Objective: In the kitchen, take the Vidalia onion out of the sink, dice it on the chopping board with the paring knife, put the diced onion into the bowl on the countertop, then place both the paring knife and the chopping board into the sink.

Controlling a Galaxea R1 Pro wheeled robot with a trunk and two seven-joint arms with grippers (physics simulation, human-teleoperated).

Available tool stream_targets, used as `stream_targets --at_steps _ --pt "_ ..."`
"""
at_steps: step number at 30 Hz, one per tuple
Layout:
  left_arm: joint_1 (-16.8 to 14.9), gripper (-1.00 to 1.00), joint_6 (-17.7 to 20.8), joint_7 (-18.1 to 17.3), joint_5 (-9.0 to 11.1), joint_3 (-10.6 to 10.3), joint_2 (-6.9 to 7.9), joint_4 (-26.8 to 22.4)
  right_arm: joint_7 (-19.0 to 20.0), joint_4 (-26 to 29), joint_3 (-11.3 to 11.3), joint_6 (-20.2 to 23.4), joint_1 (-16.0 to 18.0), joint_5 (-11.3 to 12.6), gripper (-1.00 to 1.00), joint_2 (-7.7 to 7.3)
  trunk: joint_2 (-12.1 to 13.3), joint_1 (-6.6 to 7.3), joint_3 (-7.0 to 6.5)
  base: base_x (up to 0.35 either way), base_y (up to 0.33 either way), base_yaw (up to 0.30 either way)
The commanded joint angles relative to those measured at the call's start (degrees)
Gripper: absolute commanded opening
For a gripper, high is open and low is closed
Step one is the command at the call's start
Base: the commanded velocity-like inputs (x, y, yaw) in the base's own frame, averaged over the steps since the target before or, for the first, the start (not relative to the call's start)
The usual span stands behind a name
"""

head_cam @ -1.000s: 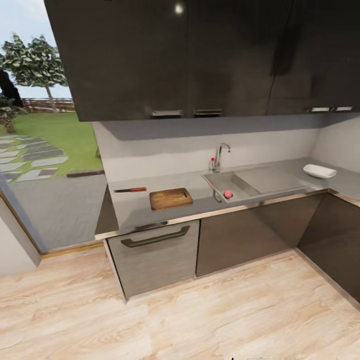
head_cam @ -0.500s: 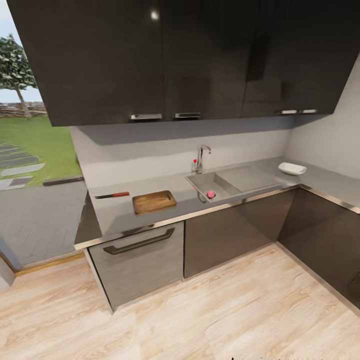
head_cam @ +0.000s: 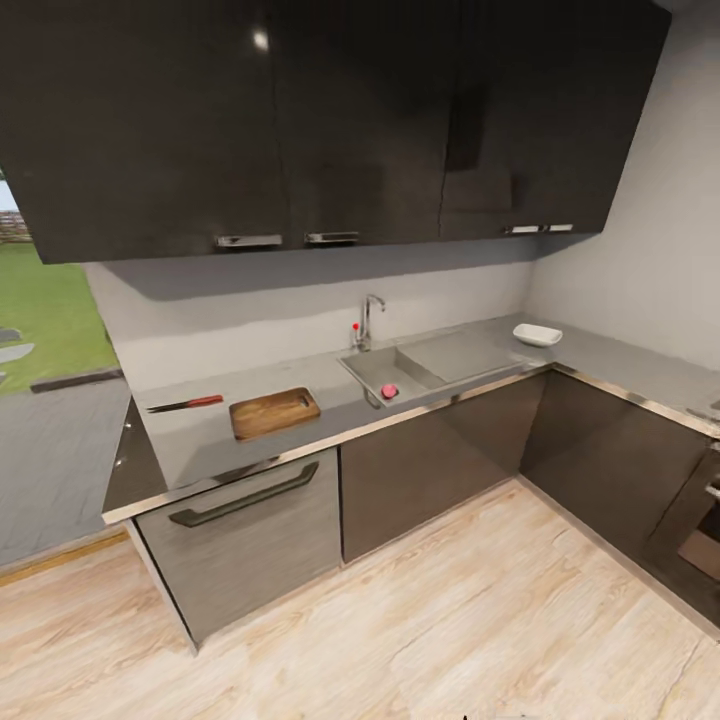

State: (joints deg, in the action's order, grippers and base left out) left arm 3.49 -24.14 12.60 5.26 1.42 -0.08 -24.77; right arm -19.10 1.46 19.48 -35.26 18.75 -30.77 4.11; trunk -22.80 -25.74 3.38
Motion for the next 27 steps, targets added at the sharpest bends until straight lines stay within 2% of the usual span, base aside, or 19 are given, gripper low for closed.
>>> stream_targets --at_steps 1,27 --pt "0.02 1.0 -0.12 -0.12 0.54 -0.01 -0.01 -0.1 -0.4 -0.06 0.3 -0.07 0.05 -0.6 1.0 0.02 -0.11 -0.04 0.05 0.0 0.0 -0.231" --pt "0.02 1.0 -0.12 -0.12 0.54 -0.01 -0.01 -0.1 -0.41 -0.06 0.3 -0.07 0.05 -0.6 1.0 0.02 -0.11 -0.04 -1.67 0.0 0.0 -0.231"
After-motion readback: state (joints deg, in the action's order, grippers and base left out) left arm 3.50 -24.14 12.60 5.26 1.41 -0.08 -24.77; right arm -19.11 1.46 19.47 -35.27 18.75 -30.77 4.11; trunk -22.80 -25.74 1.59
